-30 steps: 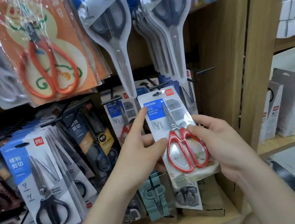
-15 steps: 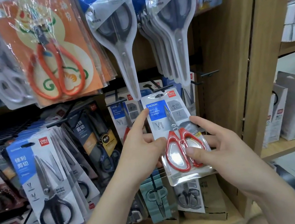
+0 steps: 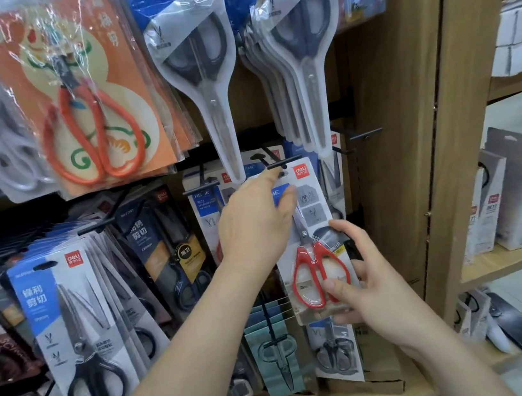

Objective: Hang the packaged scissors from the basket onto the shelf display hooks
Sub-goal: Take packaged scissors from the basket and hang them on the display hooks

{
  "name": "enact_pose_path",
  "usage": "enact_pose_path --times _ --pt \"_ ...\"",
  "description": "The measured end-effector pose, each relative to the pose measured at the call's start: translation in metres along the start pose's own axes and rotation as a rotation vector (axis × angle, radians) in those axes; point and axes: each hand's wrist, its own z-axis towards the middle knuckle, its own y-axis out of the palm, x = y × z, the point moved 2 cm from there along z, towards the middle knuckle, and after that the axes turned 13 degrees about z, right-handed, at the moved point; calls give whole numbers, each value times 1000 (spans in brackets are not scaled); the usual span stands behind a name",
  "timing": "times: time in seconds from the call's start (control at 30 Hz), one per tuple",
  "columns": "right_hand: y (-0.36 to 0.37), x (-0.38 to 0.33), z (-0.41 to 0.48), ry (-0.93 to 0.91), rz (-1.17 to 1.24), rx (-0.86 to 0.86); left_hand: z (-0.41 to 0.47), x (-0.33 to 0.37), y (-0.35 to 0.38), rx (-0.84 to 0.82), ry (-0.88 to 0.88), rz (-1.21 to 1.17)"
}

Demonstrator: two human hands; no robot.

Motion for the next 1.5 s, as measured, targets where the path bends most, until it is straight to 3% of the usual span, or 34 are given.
enact_pose_path --times 0.07,0.17,0.3,0.47,0.6,0.77,0.87,1.0,1.1,1.27,1.4,1.5 --pt "3 7 4 -13 -56 21 4 1 -1 62 0 0" --pt "7 15 11 -174 -293 178 6 3 -1 127 25 39" --pt "14 12 10 -317 -497 330 6 3 2 125 64 61" --pt "3 -4 6 8 72 143 -4 -3 10 49 86 -2" --pt "8 1 9 -55 -3 252 -19 -18 21 33 10 74" --pt "11 16 12 -57 67 263 -47 -33 43 -261 -103 -405" --pt "9 18 13 -2 104 183 -43 -36 44 -226 -99 -313" --pt "2 19 25 47 53 249 -30 -33 47 -247 -90 -263" --pt "-2 18 38 53 53 265 -23 -44 52 -267 -113 -369" --pt "0 22 48 4 120 327 -34 -66 58 -287 -306 -751" --pt "8 23 51 -30 174 370 -54 -70 64 -400 -271 -782" --pt "9 25 54 1 180 347 -55 -73 69 -315 -272 -708"
